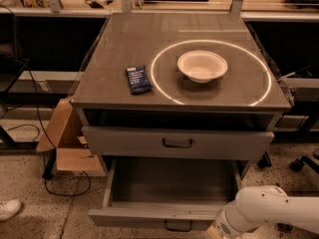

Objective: Close middle drawer

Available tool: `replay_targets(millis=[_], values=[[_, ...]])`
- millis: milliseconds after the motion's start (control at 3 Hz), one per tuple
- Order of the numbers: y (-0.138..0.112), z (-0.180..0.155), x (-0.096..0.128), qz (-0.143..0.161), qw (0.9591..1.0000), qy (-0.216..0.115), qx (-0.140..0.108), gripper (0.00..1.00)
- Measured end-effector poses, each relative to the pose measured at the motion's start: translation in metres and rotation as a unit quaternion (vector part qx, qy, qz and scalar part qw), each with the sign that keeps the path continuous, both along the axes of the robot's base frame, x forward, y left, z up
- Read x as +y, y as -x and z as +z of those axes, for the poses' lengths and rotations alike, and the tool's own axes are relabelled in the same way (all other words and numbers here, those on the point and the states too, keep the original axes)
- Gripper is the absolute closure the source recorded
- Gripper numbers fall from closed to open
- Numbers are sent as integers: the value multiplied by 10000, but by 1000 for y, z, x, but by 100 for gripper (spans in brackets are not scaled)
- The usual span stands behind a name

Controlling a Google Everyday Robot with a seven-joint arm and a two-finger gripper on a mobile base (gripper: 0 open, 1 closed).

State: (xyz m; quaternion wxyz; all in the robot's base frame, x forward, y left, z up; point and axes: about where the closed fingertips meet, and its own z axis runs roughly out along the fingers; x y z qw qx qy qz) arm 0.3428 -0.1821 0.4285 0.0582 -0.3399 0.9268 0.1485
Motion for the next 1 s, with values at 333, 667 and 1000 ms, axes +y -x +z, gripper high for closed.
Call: replay_targets(millis=[333, 667, 1000], values=[[0, 0, 0, -5, 10000, -4, 0, 100], [15, -14, -35, -245, 9993, 189, 216, 100], [31, -39, -53, -442, 9971, 365, 510, 100]])
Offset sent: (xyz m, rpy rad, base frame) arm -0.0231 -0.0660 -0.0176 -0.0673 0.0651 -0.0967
